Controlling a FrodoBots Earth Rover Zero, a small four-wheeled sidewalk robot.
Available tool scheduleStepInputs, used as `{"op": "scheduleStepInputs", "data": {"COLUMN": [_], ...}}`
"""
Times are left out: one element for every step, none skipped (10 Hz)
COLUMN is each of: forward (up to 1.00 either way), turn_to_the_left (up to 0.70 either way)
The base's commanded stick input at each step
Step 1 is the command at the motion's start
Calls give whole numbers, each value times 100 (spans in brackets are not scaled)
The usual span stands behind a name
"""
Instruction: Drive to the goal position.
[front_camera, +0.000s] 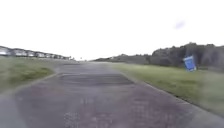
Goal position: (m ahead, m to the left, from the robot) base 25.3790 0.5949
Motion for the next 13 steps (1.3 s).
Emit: {"op": "scheduleStepInputs", "data": {"forward": [70, 70, 70, 70, 70, 70, 70, 70, 70, 70, 70, 70, 70], "turn_to_the_left": [13, 34, 35, 30, 11, 3, 2, 2, 15, 34, 35, 2, 0]}}
